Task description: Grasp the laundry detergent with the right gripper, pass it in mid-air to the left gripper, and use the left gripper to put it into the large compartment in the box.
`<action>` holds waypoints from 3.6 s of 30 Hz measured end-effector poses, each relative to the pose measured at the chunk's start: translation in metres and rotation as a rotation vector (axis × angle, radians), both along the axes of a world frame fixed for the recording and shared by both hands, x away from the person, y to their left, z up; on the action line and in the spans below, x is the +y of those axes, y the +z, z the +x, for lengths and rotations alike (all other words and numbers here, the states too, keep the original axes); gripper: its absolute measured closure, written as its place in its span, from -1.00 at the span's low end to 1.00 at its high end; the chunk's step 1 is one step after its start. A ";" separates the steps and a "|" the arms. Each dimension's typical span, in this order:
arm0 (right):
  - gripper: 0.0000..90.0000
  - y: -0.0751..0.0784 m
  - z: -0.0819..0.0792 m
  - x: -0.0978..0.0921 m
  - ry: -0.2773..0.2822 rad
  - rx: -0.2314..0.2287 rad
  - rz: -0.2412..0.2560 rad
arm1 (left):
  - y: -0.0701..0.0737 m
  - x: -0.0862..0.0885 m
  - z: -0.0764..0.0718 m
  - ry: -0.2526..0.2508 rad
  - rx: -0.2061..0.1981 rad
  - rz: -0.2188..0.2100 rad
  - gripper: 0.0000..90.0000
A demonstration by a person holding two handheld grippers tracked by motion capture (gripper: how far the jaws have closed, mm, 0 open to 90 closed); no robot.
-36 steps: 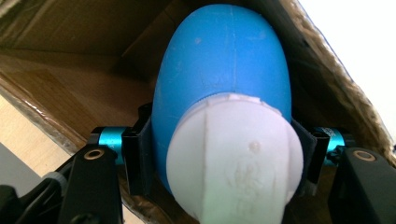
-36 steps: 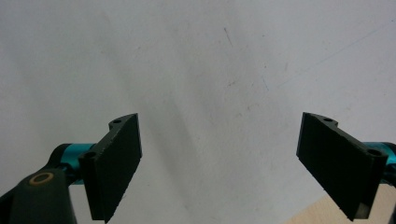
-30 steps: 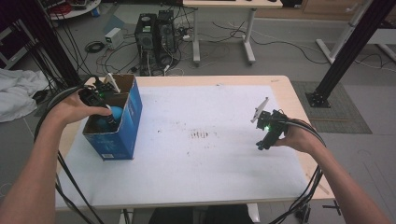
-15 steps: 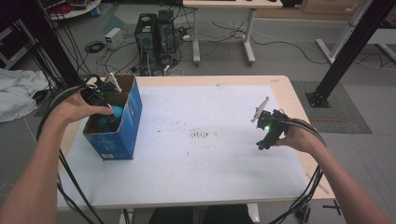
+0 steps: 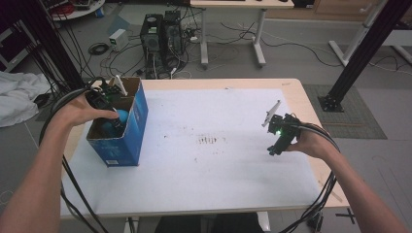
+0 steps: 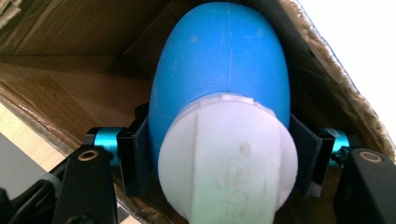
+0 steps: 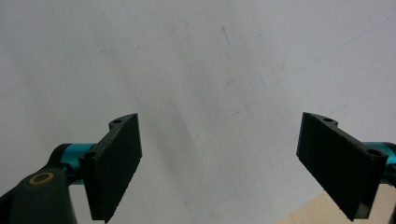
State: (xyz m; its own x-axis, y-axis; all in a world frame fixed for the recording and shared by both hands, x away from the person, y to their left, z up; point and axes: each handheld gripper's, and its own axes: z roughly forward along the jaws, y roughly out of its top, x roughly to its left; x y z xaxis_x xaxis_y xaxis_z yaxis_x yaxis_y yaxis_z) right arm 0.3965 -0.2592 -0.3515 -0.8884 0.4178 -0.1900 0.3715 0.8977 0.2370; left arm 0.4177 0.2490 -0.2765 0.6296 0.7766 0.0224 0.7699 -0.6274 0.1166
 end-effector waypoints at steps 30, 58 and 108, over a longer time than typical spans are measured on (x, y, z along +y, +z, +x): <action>-0.70 0.002 -0.002 0.000 -0.005 0.000 0.001 | 0.037 -0.004 0.000 -0.033 -0.052 0.003 -0.30; -0.70 0.006 -0.004 0.001 -0.005 -0.008 0.004 | 0.087 -0.087 -0.002 -0.199 -0.144 -0.015 -0.49; -0.70 0.030 -0.009 0.001 -0.013 -0.040 0.024 | -0.022 -0.178 0.001 -0.310 -0.067 -0.074 -0.49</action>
